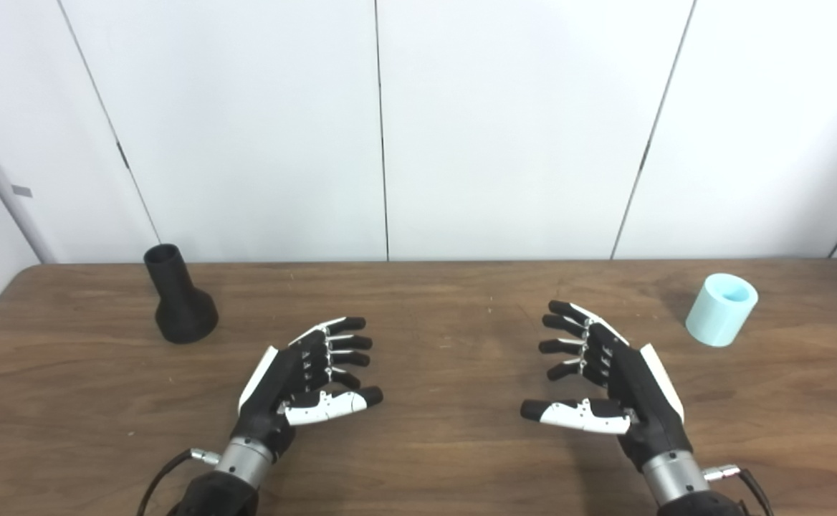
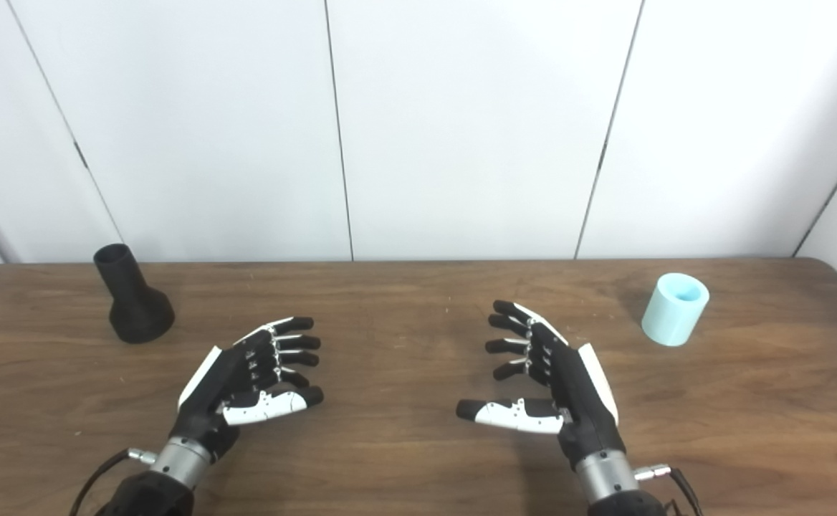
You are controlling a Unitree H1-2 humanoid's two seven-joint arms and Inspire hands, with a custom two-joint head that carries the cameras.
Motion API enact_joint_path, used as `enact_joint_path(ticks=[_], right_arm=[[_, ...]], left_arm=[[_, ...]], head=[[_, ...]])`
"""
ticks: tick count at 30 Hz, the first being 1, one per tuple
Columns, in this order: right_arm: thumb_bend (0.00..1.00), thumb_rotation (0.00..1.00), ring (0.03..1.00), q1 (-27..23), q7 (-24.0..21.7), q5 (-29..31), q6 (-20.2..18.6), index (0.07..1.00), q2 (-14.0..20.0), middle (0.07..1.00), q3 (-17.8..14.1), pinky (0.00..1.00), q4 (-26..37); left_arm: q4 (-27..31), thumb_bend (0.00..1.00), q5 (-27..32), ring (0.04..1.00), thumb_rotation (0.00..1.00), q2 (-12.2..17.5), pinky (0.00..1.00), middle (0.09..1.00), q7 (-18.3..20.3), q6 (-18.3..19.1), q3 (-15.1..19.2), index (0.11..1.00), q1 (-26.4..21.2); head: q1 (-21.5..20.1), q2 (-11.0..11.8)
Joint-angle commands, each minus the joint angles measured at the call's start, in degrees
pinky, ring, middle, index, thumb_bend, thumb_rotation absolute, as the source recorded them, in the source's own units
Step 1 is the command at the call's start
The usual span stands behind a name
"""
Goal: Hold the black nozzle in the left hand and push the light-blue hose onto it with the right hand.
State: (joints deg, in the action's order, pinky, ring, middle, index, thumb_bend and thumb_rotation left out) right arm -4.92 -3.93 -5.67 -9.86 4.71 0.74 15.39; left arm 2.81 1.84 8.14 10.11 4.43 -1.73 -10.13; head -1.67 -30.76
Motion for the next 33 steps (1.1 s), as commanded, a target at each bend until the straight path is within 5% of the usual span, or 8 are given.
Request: enact_joint_path(ticks=[1,18,21,23,26,33], right_arm=[[0.82,0.11,0.699,-1.8,0.4,0.1,0.9,0.825,0.0,0.806,-0.1,0.54,2.5],[0.82,0.10,0.701,-1.9,0.3,0.0,0.7,0.825,0.1,0.806,0.0,0.54,2.5],[0.82,0.10,0.701,-1.5,0.2,0.3,1.1,0.825,0.4,0.806,-0.2,0.54,2.4],[0.81,0.09,0.702,-1.2,-0.1,1.2,1.8,0.827,1.1,0.808,-0.9,0.54,1.9],[0.79,0.05,0.707,-0.9,-0.9,2.9,3.6,0.835,2.6,0.816,-2.2,0.55,0.3],[0.70,0.02,0.740,-0.6,-2.2,5.8,4.6,0.872,4.8,0.850,-3.2,0.60,-0.2]], left_arm=[[2.0,0.74,0.0,0.657,0.03,0.4,0.50,0.688,0.0,-1.0,0.2,0.690,-2.3],[1.8,0.74,0.1,0.655,0.04,0.8,0.50,0.688,0.2,-1.3,0.0,0.690,-2.3],[1.6,0.74,-0.3,0.655,0.04,0.4,0.50,0.687,0.0,-1.8,-0.3,0.690,-2.1],[0.8,0.75,-0.9,0.655,0.04,-0.5,0.50,0.687,-0.4,-2.1,-1.0,0.690,-2.1],[-1.9,0.76,-2.0,0.655,0.06,-2.2,0.51,0.686,-1.1,-3.7,-2.2,0.689,-2.7],[-5.7,0.76,-3.5,0.653,0.06,-4.7,0.50,0.679,-2.3,-5.5,-3.5,0.683,-3.6]], head=[[-0.2,0.0],[-0.1,0.3],[3.8,1.8],[12.0,3.9],[17.8,6.0],[22.4,8.1]])
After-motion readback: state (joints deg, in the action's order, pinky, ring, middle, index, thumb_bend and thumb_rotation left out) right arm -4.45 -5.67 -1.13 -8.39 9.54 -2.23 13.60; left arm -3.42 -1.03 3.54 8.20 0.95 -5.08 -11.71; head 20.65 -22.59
